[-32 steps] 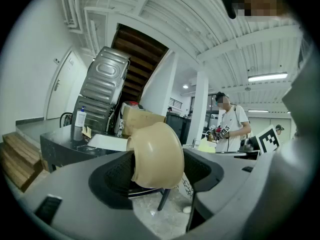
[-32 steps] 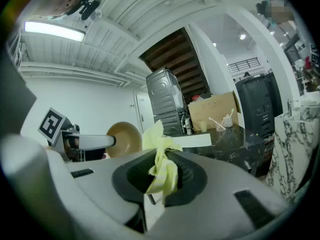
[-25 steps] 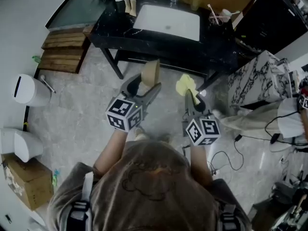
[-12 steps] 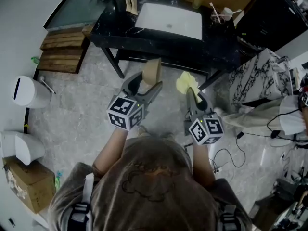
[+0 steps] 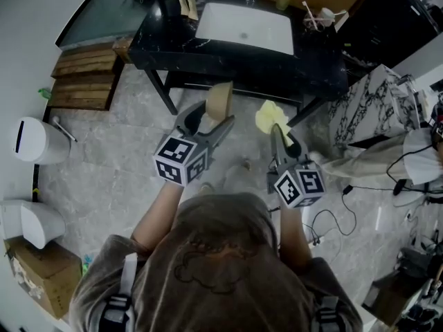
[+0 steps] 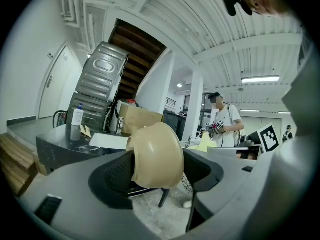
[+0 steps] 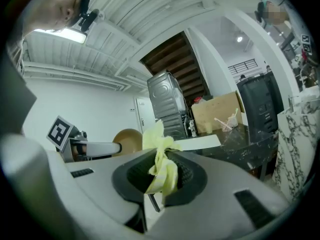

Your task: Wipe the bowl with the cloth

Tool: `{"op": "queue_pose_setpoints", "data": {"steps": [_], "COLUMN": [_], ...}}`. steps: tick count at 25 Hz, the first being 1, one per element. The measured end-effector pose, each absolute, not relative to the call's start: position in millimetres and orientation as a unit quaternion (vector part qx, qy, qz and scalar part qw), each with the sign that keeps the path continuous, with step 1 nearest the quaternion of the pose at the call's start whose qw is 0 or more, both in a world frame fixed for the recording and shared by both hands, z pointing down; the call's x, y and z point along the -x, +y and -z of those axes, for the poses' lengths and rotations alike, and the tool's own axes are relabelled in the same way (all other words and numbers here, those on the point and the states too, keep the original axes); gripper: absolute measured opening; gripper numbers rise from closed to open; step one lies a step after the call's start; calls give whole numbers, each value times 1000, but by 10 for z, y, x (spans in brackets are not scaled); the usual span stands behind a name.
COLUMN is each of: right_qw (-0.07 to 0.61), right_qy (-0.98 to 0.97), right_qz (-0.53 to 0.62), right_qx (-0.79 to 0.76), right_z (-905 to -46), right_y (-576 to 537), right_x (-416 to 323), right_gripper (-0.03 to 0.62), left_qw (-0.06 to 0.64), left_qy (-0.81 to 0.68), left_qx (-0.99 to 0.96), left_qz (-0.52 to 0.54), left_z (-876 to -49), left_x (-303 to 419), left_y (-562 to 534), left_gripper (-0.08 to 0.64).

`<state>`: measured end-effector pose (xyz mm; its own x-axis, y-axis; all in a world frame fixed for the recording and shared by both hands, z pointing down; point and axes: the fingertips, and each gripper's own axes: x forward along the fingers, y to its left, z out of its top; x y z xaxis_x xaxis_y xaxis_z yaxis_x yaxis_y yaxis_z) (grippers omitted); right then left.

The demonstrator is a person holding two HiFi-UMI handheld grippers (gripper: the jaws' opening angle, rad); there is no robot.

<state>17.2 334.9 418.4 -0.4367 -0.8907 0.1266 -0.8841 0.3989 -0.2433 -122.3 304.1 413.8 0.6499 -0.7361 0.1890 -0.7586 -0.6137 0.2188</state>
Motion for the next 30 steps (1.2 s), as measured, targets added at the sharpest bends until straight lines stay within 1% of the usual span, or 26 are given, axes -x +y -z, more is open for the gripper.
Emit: {"op": "queue_pose_setpoints", "data": {"steps": [8,15,30], "right_qw": [20,20,32], "right_qy": [839,841,847], "right_qz": [135,138,151], "right_qx": [526,523,508], "right_z": [-4166,-4168,-4260], "right_y": [3022,2606,1434], "right_x": [-73,-184,-322], "right_gripper": [27,26,26], "left_qw": [135,141,148], "left_qy": [-409,-402,-396], "left_qx": [-902,-904,-905], "left_qz": [-37,-35,-48], "left_z": [-4085,-4070,-4192], "left_x": [1208,1018,772], "left_y": [2732,2285,1211], "left_gripper": [302,303,304]}}
